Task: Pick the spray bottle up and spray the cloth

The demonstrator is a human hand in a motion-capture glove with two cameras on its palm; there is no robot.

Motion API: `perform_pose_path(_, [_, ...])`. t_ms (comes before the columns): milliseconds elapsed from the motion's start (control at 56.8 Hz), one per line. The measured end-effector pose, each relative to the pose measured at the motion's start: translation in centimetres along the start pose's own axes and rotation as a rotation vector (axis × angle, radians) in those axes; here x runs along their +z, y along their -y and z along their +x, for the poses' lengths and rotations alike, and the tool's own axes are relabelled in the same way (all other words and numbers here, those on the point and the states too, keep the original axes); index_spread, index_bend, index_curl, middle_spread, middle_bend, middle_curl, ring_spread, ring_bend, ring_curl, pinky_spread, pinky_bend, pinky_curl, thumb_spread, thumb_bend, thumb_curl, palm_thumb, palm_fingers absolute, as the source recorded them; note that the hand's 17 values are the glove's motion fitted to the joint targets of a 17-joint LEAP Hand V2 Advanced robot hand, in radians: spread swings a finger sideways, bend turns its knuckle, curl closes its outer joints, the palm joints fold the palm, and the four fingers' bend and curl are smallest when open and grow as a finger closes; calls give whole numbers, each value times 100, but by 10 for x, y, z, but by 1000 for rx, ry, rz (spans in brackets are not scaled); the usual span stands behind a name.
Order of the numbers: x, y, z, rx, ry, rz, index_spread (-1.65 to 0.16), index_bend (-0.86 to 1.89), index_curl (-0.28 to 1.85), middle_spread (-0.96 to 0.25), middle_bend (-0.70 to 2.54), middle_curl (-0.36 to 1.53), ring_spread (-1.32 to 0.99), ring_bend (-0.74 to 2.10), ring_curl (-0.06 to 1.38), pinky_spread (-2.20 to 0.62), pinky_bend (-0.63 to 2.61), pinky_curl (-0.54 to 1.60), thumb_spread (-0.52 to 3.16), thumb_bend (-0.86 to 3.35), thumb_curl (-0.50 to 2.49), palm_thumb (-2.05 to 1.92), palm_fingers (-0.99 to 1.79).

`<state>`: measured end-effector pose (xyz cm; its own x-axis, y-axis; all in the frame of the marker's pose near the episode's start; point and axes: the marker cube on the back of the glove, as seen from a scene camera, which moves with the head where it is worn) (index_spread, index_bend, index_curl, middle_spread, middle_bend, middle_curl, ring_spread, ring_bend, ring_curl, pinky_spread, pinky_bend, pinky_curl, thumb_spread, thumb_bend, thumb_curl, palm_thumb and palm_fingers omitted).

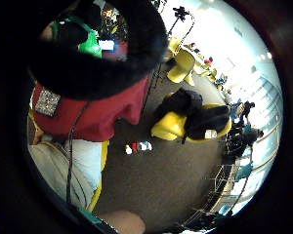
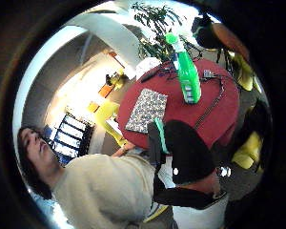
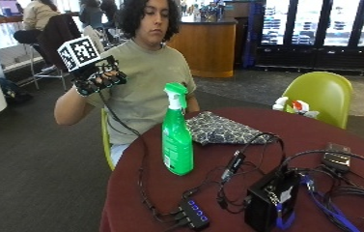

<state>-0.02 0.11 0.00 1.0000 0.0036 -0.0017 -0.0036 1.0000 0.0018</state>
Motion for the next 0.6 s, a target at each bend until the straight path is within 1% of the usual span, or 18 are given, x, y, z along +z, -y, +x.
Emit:
perform_pose_path(88, [0,0,2,-1,-9,1,-29,23,16,-4,22,12,-8,34,15,12,37,16,71,23,11,37,61])
perform_pose_path(211, [-3,-1,2,-2,-20,-4,-36,19,22,-5,20,18,-10,33,20,15,35,21,98,21,16,40,59])
perform_pose_path(387, [-5,-1,2,-2,-29,-21,-39,17,26,-6,18,22,-12,31,23,17,34,25,113,15,21,40,58])
perform_pose_path(598, [-7,3,5,9,-33,-42,-40,16,28,-6,17,26,-12,31,27,18,33,28,120,9,26,42,56])
